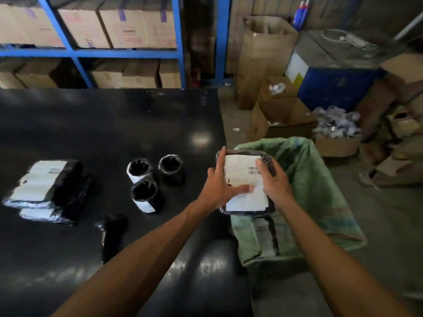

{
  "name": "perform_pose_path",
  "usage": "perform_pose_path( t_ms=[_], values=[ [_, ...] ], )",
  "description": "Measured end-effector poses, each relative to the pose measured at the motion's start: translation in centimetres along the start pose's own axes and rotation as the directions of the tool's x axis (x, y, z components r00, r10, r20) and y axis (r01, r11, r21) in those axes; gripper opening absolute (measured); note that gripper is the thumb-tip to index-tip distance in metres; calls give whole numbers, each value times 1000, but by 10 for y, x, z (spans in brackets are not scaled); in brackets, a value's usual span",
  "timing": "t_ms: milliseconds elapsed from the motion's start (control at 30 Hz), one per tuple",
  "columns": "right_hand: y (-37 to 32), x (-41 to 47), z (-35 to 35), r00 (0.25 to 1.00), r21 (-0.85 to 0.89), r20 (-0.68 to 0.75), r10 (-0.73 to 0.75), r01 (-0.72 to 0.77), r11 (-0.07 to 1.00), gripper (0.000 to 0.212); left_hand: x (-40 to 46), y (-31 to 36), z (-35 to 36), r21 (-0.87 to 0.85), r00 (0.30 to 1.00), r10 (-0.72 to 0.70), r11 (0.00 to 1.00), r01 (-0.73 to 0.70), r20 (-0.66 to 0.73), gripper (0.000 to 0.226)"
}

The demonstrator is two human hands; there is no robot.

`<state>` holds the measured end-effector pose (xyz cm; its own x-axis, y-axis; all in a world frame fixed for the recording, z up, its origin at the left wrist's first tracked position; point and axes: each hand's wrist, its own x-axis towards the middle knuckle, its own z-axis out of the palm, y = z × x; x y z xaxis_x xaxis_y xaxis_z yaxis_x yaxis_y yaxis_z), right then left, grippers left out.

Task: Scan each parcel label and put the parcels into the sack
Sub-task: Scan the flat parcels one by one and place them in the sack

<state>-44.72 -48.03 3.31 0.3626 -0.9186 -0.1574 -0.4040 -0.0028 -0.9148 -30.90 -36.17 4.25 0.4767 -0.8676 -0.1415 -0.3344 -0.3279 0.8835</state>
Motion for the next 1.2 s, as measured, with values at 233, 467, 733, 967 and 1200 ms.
perform_pose_path(
  t_ms=[233,467,733,967,1200],
  values=[
    [57,31,-77,954,135,-149,258,-239,962,40,33,8,78,223,996,-56,972,69,-64,89],
    [122,33,-75,909,-35,-44,414,-416,909,40,54,3,112,348,974,-227,911,221,-23,75],
    [186,32,-26,827,-267,145,543,-496,827,36,61,-23,114,475,984,-141,862,178,-113,68],
    [218,33,-5,784,-283,180,594,-537,795,62,64,-21,118,401,986,-130,901,163,-109,66],
    [208,33,-5,727,-466,169,665,-536,704,95,63,-21,121,390,986,-120,908,155,-112,67]
  ],
)
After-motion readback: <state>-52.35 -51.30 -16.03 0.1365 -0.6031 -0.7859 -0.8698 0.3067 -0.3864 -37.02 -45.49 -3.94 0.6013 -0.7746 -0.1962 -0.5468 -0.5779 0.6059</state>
